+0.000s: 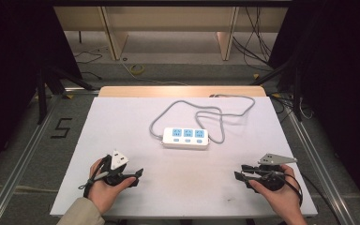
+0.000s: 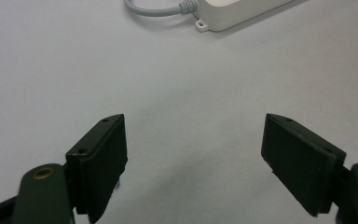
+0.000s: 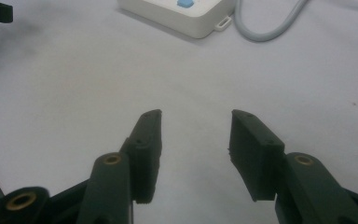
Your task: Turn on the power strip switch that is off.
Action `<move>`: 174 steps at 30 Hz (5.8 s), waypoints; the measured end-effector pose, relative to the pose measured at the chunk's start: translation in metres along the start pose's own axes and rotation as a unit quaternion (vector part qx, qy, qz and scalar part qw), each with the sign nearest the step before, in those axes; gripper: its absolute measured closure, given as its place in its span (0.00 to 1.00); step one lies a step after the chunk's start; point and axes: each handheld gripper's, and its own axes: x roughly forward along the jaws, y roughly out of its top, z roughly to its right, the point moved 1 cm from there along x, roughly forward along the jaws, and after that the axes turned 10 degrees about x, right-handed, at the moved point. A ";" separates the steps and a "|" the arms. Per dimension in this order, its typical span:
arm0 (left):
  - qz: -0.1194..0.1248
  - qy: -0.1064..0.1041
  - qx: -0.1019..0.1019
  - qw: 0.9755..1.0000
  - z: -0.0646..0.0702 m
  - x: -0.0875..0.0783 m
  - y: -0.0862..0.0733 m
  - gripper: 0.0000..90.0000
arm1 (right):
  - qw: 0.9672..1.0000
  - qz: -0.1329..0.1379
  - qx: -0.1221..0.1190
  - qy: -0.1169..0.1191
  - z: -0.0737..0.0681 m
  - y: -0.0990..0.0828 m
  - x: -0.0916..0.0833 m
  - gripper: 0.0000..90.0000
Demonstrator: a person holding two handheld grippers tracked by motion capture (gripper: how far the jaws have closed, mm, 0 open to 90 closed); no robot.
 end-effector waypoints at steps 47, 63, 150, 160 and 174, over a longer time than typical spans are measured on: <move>0.004 0.006 0.001 1.000 0.001 -0.001 0.000 0.25 | 0.994 -0.085 -0.044 -0.053 -0.018 0.048 0.002 1.00; 0.006 0.010 0.002 1.000 0.001 -0.001 0.000 0.25 | 0.993 -0.100 -0.039 -0.055 -0.022 0.063 0.009 1.00; 0.013 0.017 0.006 1.000 0.003 -0.001 0.001 0.26 | 0.982 -0.167 -0.048 -0.072 -0.030 0.125 0.030 1.00; 0.013 0.016 0.007 1.000 0.002 -0.001 0.001 0.26 | 0.981 -0.172 -0.050 -0.075 -0.031 0.132 0.032 1.00; 0.013 0.015 0.008 1.000 0.003 -0.001 0.002 0.26 | 0.979 -0.179 -0.054 -0.075 -0.034 0.140 0.039 1.00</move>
